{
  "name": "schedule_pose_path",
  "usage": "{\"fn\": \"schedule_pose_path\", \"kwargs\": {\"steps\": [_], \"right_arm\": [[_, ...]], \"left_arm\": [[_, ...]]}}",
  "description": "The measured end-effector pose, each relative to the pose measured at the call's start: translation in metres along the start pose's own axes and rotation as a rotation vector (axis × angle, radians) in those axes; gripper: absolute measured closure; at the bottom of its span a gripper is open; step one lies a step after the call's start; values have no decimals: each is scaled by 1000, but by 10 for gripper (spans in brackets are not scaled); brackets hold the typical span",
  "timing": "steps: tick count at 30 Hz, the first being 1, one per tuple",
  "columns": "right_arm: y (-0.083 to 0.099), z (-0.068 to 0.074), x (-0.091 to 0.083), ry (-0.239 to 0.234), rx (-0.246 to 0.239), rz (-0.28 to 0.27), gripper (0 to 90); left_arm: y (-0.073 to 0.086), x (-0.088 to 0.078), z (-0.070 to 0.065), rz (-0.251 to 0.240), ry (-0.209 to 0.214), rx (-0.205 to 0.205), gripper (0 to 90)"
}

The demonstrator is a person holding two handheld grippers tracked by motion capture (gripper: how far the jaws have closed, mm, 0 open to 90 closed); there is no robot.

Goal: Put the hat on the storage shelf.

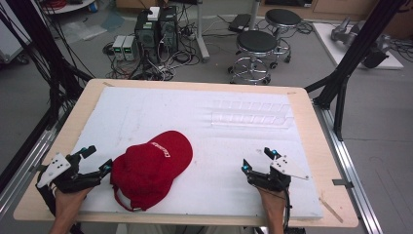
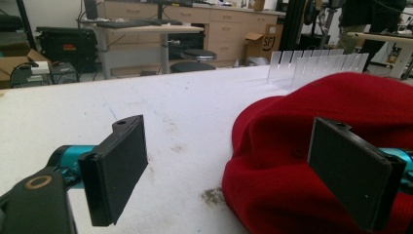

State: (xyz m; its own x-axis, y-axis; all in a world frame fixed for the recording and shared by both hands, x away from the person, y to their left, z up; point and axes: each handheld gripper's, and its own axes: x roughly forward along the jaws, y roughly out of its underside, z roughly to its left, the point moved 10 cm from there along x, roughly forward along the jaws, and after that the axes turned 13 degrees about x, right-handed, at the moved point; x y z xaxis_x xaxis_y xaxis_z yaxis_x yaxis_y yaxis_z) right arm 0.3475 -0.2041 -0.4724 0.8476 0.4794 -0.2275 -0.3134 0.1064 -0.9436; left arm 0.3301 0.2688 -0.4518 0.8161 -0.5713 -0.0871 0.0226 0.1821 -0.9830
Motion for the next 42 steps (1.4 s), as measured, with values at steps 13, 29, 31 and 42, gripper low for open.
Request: {"fn": "schedule_pose_path", "kwargs": {"steps": [13, 29, 31, 42], "right_arm": [[0, 0, 0, 2, 3, 1, 99], [0, 1, 0, 2, -9, 2, 99], [0, 1, 0, 2, -13, 0, 98], [0, 0, 0, 4, -14, -5, 99]], "left_arm": [[-35, -4, -24, 74, 128, 57, 149], [-44, -8, -66, 307, 264, 72, 152], [-40, -5, -71, 321, 265, 82, 154], [-17, 6, -82, 376, 298, 33, 239]]}}
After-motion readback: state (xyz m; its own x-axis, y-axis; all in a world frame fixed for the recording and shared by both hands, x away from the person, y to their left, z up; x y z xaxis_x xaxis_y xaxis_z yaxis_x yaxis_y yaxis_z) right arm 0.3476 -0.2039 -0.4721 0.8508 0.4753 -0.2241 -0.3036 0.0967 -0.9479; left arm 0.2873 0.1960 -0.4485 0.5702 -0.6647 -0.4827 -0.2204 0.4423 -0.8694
